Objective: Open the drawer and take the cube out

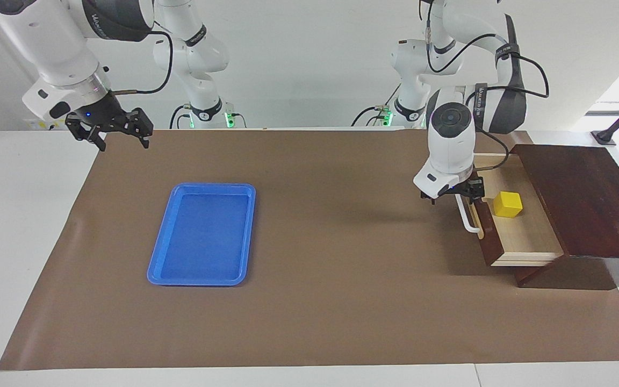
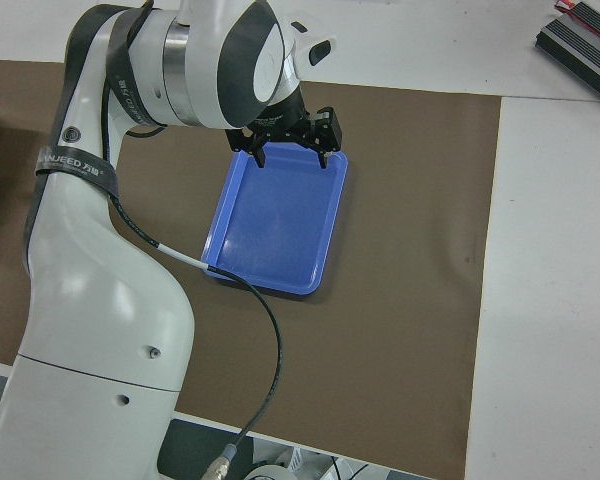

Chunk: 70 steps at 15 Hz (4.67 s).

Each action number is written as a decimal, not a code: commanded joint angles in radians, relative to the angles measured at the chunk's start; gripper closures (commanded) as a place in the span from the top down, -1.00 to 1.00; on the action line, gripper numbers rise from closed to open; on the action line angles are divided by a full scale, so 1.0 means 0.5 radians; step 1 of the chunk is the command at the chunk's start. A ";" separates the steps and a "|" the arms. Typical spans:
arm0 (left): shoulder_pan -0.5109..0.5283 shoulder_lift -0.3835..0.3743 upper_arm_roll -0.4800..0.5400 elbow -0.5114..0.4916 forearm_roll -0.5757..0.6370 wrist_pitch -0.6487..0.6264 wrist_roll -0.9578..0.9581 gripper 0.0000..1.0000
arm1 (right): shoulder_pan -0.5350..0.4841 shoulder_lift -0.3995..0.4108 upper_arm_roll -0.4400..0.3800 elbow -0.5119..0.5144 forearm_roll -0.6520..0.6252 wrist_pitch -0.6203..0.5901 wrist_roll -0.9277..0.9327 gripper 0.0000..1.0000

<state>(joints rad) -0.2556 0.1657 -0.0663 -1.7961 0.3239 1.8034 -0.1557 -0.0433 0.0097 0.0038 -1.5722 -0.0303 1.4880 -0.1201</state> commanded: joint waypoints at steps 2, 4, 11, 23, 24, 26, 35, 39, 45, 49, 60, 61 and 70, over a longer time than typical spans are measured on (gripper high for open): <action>0.035 -0.113 0.028 0.150 -0.212 -0.115 -0.017 1.00 | -0.033 -0.038 0.017 -0.055 0.021 0.040 0.016 1.00; 0.152 -0.165 0.028 0.153 -0.215 -0.109 -0.148 1.00 | -0.033 -0.038 0.017 -0.055 0.021 0.040 0.016 1.00; 0.416 -0.236 0.028 0.077 -0.215 -0.088 -1.413 1.00 | -0.030 -0.041 0.017 -0.065 0.021 0.040 0.019 1.00; 0.662 -0.160 0.031 -0.058 -0.384 0.231 -2.274 1.00 | -0.027 -0.050 0.020 -0.083 0.021 0.043 0.025 1.00; 0.655 -0.157 0.031 -0.071 -0.372 0.237 -2.299 1.00 | -0.024 -0.050 0.020 -0.083 0.021 0.058 0.025 1.00; 0.655 -0.150 0.034 -0.074 -0.357 0.247 -2.312 1.00 | -0.012 -0.047 0.020 -0.083 0.024 0.089 0.025 1.00; 0.658 -0.052 0.031 -0.071 -0.077 0.323 -2.456 1.00 | -0.009 -0.078 0.020 -0.144 0.024 0.083 0.025 1.00; 0.665 -0.046 0.031 -0.074 -0.080 0.348 -2.456 1.00 | -0.009 -0.078 0.020 -0.147 0.024 0.083 0.025 1.00; 0.671 -0.068 0.034 -0.147 -0.080 0.375 -2.459 0.98 | -0.009 -0.078 0.020 -0.147 0.024 0.083 0.025 1.00; 0.671 -0.074 0.034 -0.157 -0.080 0.372 -2.465 0.98 | -0.006 -0.078 0.020 -0.147 0.024 0.083 0.025 1.00; 0.695 -0.077 0.034 -0.166 -0.077 0.372 -2.462 0.83 | 0.062 -0.191 0.044 -0.395 0.198 0.227 0.491 1.00; 0.695 -0.077 0.034 -0.175 -0.077 0.382 -2.462 0.83 | 0.074 -0.194 0.048 -0.414 0.217 0.236 0.610 1.00; 0.692 -0.077 0.031 -0.175 -0.077 0.379 -2.450 0.81 | 0.145 -0.151 0.054 -0.442 0.367 0.279 1.026 1.00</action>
<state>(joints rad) 0.0855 0.1439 -0.0463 -1.8557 0.2677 1.9718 -1.3751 0.0365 -0.0531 0.0289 -1.7653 0.1324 1.5976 0.3745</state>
